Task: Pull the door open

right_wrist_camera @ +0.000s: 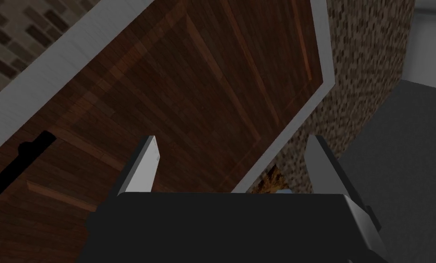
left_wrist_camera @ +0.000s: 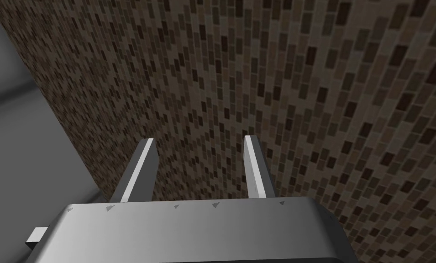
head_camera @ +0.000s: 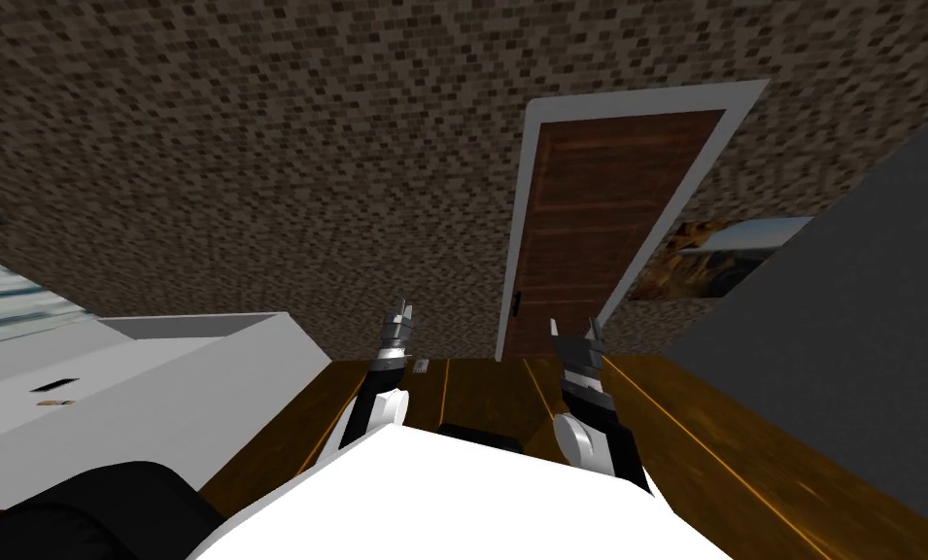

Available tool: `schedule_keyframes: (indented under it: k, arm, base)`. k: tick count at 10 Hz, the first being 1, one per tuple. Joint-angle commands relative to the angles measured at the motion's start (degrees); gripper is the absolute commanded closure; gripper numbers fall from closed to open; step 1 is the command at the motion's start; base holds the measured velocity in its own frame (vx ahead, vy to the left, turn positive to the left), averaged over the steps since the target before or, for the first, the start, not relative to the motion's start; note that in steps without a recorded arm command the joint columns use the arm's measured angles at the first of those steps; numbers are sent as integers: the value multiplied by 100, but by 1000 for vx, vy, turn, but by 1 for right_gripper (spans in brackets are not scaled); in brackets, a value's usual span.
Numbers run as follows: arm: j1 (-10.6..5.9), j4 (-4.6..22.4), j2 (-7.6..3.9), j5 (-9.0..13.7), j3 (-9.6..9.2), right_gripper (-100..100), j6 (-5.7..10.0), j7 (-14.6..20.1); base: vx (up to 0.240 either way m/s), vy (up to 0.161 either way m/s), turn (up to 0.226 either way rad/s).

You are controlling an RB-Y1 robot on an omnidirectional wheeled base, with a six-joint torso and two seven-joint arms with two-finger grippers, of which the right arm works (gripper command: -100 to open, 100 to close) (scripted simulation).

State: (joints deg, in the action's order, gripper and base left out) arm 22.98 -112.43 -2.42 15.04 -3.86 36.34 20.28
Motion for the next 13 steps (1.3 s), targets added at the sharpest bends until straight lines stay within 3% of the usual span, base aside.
schedule_keyframes:
  k: [1, 13]
  arm:
    - [-43, 248, -52, 177, -77, -100, 106, 170]
    - [-551, 2224, -200, 1519, -743, -100, 815, 1347]
  base:
    - [83, -82, 133]
    - [77, -86, 165]
